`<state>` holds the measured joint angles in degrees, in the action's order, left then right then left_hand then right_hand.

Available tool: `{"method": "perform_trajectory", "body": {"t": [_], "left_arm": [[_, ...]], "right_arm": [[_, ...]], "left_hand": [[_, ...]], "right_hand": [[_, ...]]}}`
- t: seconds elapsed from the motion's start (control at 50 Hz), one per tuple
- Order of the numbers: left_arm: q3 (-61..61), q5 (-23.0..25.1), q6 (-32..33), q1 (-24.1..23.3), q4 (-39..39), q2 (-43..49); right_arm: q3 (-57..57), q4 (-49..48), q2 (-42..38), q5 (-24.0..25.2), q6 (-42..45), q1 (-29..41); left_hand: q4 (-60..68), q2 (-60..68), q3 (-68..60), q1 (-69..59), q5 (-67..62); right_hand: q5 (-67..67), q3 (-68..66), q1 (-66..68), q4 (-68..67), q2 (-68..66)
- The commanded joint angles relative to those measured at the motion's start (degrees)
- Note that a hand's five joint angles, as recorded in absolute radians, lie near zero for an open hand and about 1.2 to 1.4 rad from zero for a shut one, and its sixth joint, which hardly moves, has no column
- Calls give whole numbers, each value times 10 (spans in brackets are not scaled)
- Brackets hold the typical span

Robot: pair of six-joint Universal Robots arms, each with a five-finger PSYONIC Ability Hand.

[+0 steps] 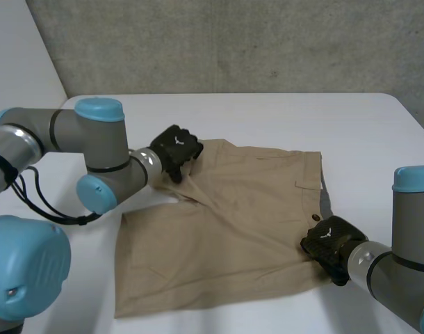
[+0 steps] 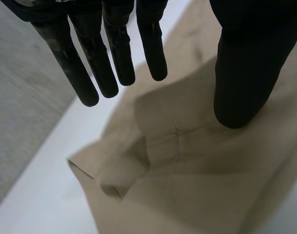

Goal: Fold the shorts.

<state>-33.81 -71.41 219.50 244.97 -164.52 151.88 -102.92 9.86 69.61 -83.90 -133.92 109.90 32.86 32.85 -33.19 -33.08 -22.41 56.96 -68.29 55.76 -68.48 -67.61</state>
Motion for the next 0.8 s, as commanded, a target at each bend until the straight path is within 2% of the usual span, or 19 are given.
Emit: {"method": "perform_trajectory", "body": {"t": [0.02,0.08,0.1,0.12,0.16,0.18,0.26,0.4,0.44,0.5,0.56,0.62,0.7,0.8], "left_arm": [[14,-12,48,2,33,10],[14,-25,49,4,33,9],[13,-46,49,3,32,8],[13,-59,49,1,32,7],[10,-90,49,-2,31,4],[2,-121,49,-3,28,4],[-50,-173,49,-2,11,-23],[-207,-180,48,2,-56,-105],[-235,-180,46,2,-77,-120],[-271,-180,43,0,-112,-141],[-286,-183,42,-1,-127,-151],[-290,-185,39,-1,-126,-153],[-291,-197,34,1,-116,-152],[-293,-216,29,5,-109,-185]], "right_arm": [[0,0,0,0,1,0],[0,0,0,0,1,0],[-1,0,0,0,1,0],[0,0,0,0,1,0],[-1,0,0,0,1,0],[-1,0,0,0,1,0],[-1,0,0,0,1,0],[-1,0,0,0,0,1],[-1,0,0,0,0,2],[-1,0,1,0,0,2],[-1,0,1,0,-1,2],[-1,0,1,-1,-1,1],[1,0,2,1,-10,0],[13,0,6,4,-38,0]], "left_hand": [[116,116,-113,-114,-121],[318,318,-315,-316,-322],[445,445,-442,-443,-450],[471,471,-468,-469,-476],[471,471,-468,-469,-476],[471,471,-468,-469,-476],[471,471,-468,-469,-476],[471,471,-468,-469,-476],[438,438,-435,-436,-443],[280,280,-277,-278,-285],[243,243,-240,-241,-247],[201,201,-198,-199,-205],[43,43,-40,-41,-48],[7,7,-4,-5,-12]], "right_hand": [[130,-117,242,-115,-124],[130,-117,242,-115,-124],[130,-117,242,-115,-124],[130,-117,242,-115,-124],[130,-117,242,-115,-124],[130,-117,242,-115,-124],[130,-117,242,-115,-124],[130,-117,242,-115,-124],[130,-117,242,-115,-124],[130,-117,242,-115,-124],[130,-117,242,-115,-124],[130,-117,242,-115,-124],[130,-117,242,-115,-124],[130,-117,242,-115,-124]]}}
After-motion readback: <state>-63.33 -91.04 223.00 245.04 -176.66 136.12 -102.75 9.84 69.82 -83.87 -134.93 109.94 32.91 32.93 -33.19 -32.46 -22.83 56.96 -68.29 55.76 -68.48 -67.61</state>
